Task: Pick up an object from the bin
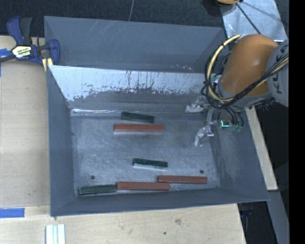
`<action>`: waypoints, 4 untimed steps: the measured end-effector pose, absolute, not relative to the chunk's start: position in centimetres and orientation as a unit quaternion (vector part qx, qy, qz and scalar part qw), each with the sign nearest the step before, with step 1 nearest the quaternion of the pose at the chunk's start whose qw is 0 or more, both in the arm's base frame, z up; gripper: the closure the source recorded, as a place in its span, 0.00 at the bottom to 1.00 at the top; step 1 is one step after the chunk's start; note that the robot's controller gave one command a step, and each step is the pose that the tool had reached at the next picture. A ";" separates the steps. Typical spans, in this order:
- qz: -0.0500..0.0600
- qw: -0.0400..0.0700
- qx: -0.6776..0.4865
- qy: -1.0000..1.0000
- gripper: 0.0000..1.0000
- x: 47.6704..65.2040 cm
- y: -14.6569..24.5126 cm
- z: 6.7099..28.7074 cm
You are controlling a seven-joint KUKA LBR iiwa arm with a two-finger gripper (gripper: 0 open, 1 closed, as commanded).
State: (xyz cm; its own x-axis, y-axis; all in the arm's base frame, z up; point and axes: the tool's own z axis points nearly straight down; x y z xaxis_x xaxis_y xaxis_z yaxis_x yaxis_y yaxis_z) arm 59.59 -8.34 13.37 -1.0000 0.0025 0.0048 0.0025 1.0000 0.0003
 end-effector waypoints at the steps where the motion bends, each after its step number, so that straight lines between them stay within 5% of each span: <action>1: 0.000 -0.002 0.000 -1.000 0.00 59.8 -8.3 13.8; 2: 0.001 -0.002 0.038 -0.999 0.00 58.0 -3.7 11.4; 3: 0.000 -0.001 0.125 -0.992 0.00 51.3 -3.4 11.7; 4: 0.000 -0.002 0.130 -0.992 0.00 51.5 2.5 10.8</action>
Offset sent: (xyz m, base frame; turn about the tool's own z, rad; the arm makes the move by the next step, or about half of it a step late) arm -0.0499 0.1346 -0.0637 -0.2199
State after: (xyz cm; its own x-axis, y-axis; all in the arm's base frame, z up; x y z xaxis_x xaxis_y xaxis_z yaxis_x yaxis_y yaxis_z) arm 51.53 2.48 10.78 -0.9663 -0.2572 -0.0043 -0.2572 0.9664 -0.0011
